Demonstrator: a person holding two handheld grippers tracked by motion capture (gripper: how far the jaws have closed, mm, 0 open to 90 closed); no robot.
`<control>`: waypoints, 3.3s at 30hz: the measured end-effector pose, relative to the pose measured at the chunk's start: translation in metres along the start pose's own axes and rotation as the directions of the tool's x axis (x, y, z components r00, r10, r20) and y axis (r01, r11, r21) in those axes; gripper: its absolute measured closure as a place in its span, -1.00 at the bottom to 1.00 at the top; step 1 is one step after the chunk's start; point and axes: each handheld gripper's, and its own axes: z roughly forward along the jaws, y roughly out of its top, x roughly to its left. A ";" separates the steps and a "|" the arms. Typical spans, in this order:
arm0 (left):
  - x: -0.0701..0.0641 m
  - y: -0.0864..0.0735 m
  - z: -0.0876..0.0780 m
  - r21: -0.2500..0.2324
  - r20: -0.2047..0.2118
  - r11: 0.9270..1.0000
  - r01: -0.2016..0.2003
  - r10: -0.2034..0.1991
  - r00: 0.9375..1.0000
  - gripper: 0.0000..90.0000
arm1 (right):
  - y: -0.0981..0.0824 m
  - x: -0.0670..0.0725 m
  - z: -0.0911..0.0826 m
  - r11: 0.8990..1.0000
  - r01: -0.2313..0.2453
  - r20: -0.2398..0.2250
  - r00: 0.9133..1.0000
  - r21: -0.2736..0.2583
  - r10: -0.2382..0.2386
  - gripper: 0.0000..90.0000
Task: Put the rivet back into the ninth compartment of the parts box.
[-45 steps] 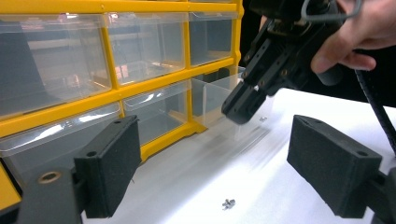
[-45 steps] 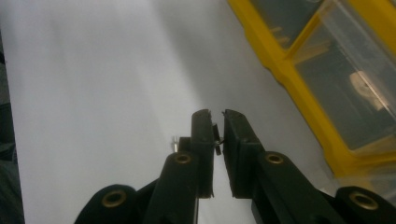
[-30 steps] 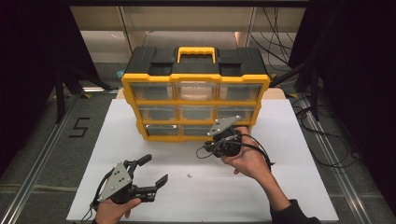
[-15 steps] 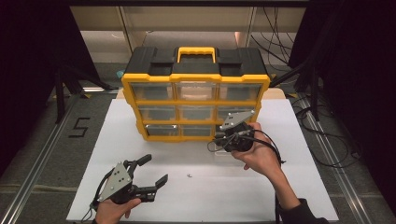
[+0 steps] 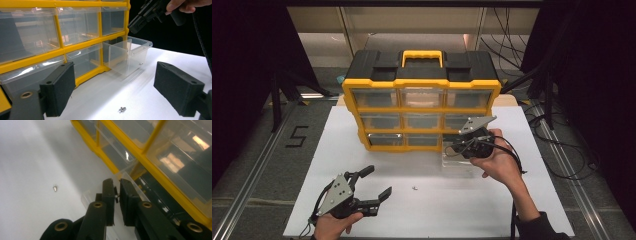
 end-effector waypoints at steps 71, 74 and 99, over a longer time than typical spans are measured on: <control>0.000 0.000 0.000 0.003 0.000 1.000 0.000 0.000 1.000 -0.62 | 0.033 0.067 0.013 0.990 0.101 -0.084 0.990 -0.093 -0.109 -0.32; 0.000 0.000 0.000 0.004 0.000 1.000 -0.001 0.001 1.000 -0.62 | 0.035 0.077 0.019 0.989 0.129 -0.119 0.983 -0.077 -0.138 -0.32; 0.000 0.000 0.000 0.014 -0.003 1.000 0.000 0.000 1.000 -0.62 | 0.034 0.114 0.057 0.979 0.202 -0.185 0.962 -0.007 -0.200 -0.32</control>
